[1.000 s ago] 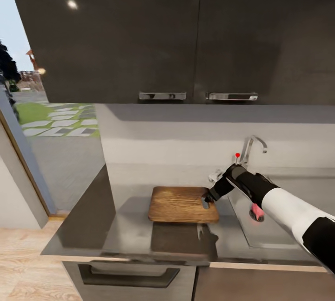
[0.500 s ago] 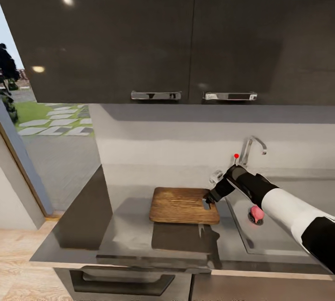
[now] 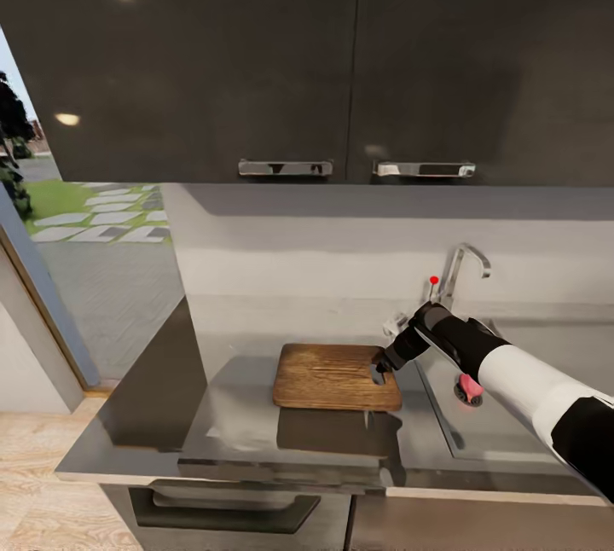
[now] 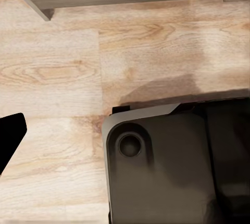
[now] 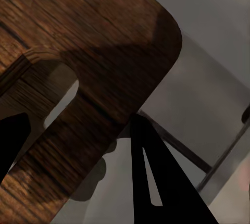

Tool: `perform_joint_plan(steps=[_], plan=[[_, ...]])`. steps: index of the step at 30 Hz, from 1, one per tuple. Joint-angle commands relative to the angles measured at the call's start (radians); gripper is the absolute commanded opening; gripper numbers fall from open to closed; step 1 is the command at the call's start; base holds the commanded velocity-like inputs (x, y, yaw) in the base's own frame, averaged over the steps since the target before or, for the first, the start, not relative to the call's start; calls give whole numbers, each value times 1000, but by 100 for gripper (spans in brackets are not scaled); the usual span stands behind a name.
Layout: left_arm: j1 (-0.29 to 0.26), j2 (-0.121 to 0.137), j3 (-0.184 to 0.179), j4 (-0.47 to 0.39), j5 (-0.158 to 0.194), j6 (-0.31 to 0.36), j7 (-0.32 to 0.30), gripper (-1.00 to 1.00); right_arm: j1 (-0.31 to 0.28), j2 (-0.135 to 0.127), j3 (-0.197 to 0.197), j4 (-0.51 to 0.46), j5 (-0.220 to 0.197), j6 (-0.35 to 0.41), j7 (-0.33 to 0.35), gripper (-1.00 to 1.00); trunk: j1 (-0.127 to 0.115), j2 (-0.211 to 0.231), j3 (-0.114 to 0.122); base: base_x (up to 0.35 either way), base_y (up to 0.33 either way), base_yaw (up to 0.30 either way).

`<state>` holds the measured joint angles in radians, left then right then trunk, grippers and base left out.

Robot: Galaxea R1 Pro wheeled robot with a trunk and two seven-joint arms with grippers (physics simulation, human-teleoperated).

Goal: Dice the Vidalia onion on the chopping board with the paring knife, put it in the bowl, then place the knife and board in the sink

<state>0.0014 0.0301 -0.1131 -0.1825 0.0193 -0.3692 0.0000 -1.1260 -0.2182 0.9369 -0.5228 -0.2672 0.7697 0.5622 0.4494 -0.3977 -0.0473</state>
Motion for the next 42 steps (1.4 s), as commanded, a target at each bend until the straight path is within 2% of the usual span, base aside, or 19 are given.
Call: perform_joint_plan(steps=[1, 14, 32, 42], plan=[[0, 1, -5, -2, 2, -2, 0, 100, -2, -1, 6, -2, -10, 5, -2, -100, 1, -2, -4, -10, 0, 0], [0, 1, -5, -2, 2, -1, 0, 100, -1, -1, 6, -2, -10, -30, -4, -100, 1, -2, -10, -1, 0, 0], [0, 1, -5, -2, 2, -2, 0, 100, 0, -1, 5, -2, -12, -41, -4, -100, 1, -2, -11, 0, 0, 0], [0, 1, -5, -2, 2, -1, 0, 100, 0, -2, 5, 0, -12, -41, -4, -100, 1, -2, -23, 0, 0, 0]])
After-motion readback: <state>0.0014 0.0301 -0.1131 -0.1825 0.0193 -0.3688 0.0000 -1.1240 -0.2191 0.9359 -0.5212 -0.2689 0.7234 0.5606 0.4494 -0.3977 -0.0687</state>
